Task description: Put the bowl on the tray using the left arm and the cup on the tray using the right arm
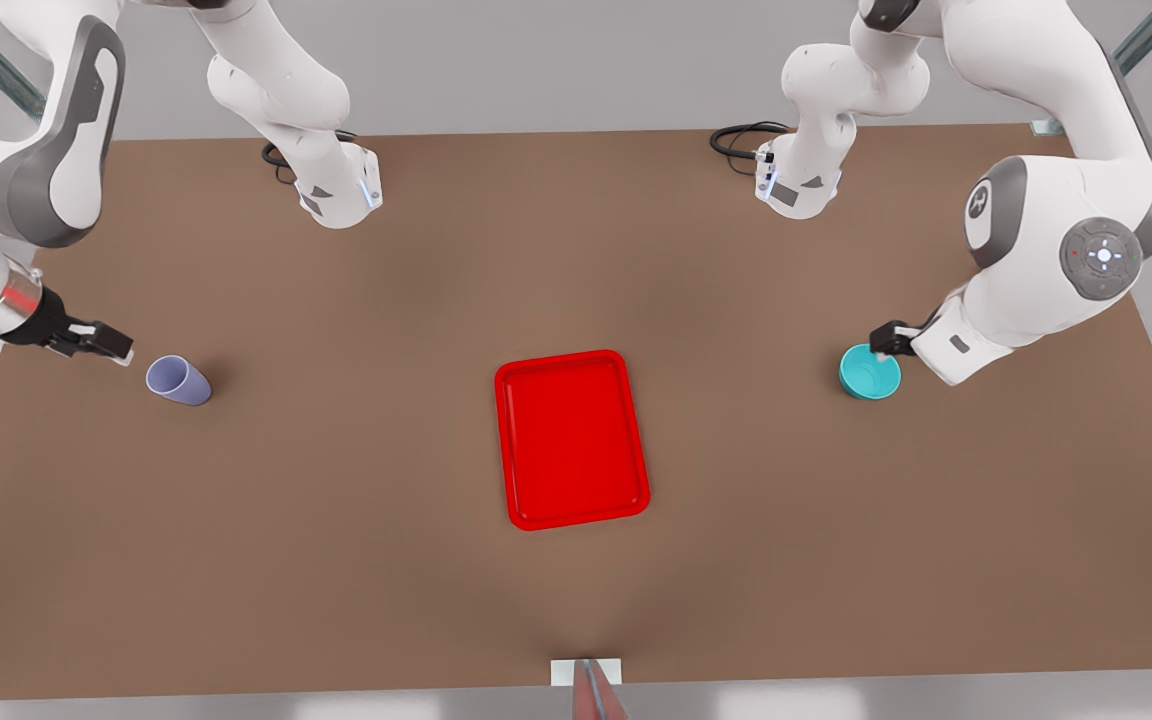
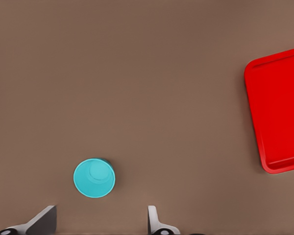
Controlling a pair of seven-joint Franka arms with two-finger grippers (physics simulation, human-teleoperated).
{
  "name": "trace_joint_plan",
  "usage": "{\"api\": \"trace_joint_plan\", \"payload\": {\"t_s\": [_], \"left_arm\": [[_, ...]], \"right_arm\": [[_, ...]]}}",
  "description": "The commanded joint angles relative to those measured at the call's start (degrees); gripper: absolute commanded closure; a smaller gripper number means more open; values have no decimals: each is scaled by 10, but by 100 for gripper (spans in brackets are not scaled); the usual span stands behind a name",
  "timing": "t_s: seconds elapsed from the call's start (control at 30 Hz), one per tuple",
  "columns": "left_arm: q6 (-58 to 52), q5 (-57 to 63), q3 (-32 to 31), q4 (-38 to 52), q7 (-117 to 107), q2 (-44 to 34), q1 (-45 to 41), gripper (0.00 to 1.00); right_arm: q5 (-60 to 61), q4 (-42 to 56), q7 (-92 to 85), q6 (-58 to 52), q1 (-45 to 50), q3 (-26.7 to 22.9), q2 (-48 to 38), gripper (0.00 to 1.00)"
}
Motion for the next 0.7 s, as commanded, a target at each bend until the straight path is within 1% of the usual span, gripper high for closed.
{"api": "trace_joint_plan", "payload": {"t_s": [0.0,0.03,0.07,0.13,0.23,0.27,0.33,0.37,0.4,0.53,0.6,0.67], "left_arm": [[0,2,0,-1,3,0,0,0],[-6,-6,25,-14,4,0,0,0],[-13,-5,40,-63,7,-2,0,0],[67,-24,79,-155,7,-1,1,0],[183,-96,121,-253,50,3,18,0],[202,-105,135,-272,98,6,29,0],[254,-132,136,-304,176,23,58,0],[290,-167,137,-327,202,36,71,0],[316,-171,136,-342,203,44,72,0],[318,-232,138,-358,206,76,83,0],[335,-232,140,-359,206,85,91,0],[346,-231,140,-388,228,75,93,0]], "right_arm": [[0,0,0,0,53,0,0,0],[0,0,0,0,52,-1,0,0],[0,0,0,0,52,-1,0,0],[0,-1,0,4,51,-1,0,0],[1,-1,0,4,50,-1,1,0],[0,-1,0,5,50,-1,1,0],[1,-1,0,11,50,-1,2,0],[1,-2,0,11,50,-1,2,0],[1,-2,0,11,50,-1,2,0],[1,-1,-1,16,50,-1,3,0],[1,-1,-1,17,50,-1,3,0],[1,-1,-1,17,50,-1,3,0]]}}
